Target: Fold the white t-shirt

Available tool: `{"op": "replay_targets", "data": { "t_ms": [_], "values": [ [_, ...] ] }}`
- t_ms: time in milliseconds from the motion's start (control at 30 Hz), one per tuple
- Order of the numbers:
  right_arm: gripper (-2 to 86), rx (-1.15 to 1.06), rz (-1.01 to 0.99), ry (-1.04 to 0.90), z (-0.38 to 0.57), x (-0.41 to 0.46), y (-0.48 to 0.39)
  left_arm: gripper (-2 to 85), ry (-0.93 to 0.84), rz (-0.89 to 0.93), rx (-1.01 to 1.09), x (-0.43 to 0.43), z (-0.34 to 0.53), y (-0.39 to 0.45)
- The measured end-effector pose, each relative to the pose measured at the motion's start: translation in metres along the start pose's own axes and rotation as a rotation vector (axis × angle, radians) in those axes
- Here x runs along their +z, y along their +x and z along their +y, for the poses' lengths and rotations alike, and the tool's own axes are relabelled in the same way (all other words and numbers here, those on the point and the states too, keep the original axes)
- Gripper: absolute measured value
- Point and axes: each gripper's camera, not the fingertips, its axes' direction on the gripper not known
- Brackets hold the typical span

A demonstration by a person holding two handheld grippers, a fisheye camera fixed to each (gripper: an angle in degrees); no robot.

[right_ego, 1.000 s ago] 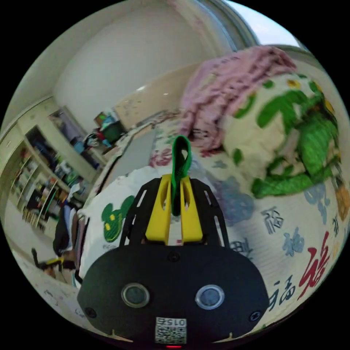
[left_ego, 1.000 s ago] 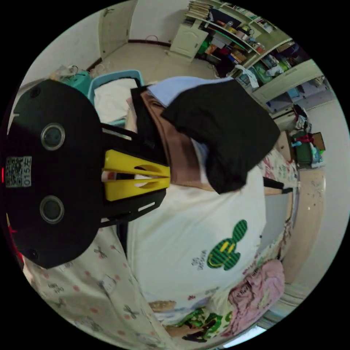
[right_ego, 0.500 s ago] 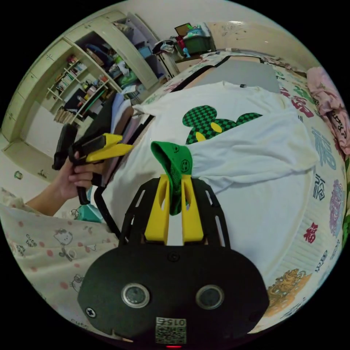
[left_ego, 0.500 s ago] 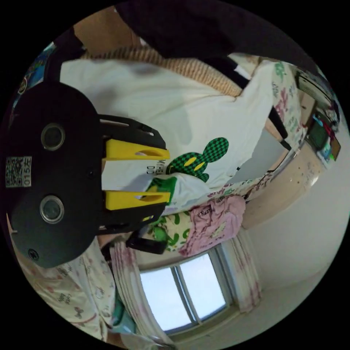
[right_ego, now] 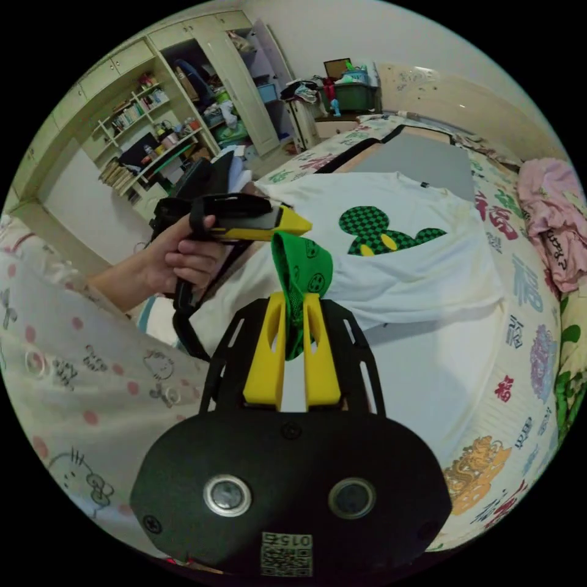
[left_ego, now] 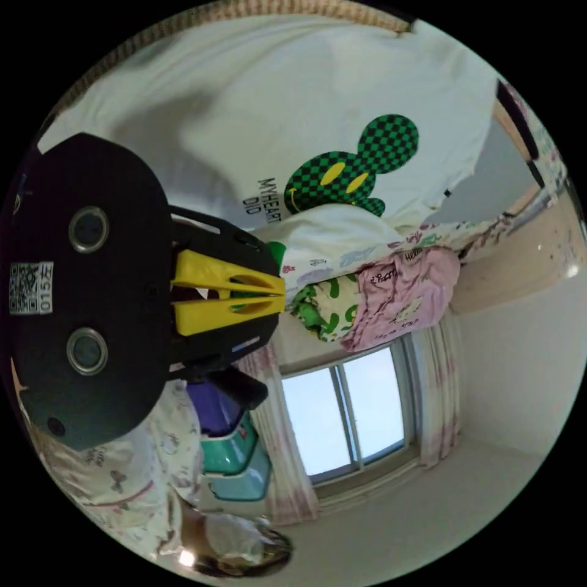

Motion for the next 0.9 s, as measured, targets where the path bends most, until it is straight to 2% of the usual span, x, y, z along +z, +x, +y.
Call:
{"op": "replay_targets", "data": {
  "t_ms": [67, 233, 367, 467, 733, 767, 833, 900],
  "values": [
    [5.2, -0.004, -0.032, -0.020, 0.012, 0.004, 0.007, -0.7, -0.026, -0.064, 0.016, -0.002, 0.022, -0.004],
    [5.8, -0.017, -0.125, -0.122, 0.027, 0.006, 0.051, -0.7, -0.078, -0.186, -0.104, 0.024, 0.080, -0.052],
    [8.5, 0.087, -0.279, -0.137, 0.030, -0.049, 0.135, 0.3, -0.038, -0.226, -0.161, 0.038, 0.087, -0.066],
    [13.1, 0.129, -0.495, -0.078, 0.034, -0.111, 0.207, 5.5, -0.014, -0.321, -0.113, 0.055, 0.058, -0.058],
    [14.7, -0.038, -0.707, 0.042, -0.001, -0.258, 0.341, 7.1, -0.038, -0.391, 0.104, 0.171, -0.098, -0.030],
    [14.6, -0.124, -0.716, 0.033, -0.008, -0.275, 0.345, 7.1, -0.044, -0.399, 0.113, 0.183, -0.109, -0.030],
    [14.5, -0.227, -0.722, -0.079, -0.028, -0.281, 0.342, 7.5, -0.064, -0.402, 0.107, 0.232, -0.153, -0.036],
    [14.5, -0.186, -0.664, -0.302, -0.063, -0.250, 0.345, 7.7, -0.073, -0.395, 0.076, 0.267, -0.181, -0.046]
  ]
}}
